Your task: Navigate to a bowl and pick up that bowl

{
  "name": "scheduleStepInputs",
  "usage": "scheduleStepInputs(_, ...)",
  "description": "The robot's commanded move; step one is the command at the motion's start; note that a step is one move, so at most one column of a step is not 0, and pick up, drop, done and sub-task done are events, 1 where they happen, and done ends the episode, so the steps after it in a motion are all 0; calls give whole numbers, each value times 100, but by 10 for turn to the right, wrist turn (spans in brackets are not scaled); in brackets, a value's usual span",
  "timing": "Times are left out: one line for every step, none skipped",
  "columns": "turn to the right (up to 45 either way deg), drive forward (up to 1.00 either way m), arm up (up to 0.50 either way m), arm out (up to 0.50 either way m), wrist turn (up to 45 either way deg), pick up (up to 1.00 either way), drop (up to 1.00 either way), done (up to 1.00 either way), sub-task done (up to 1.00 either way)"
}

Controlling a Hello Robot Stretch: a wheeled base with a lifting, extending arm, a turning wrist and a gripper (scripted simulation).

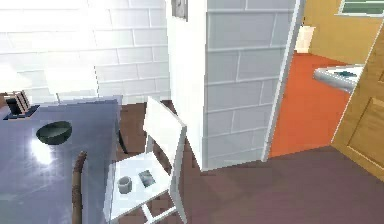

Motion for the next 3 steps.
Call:
scheduleStepInputs(-30, 0, 0, 0, 0, 0, 0, 0, 0)
scheduleStepInputs(0, 65, 0, 0, 0, 0, 0, 0, 0)
scheduleStepInputs(-450, 0, 0, 0, 0, 0, 0, 0, 0)
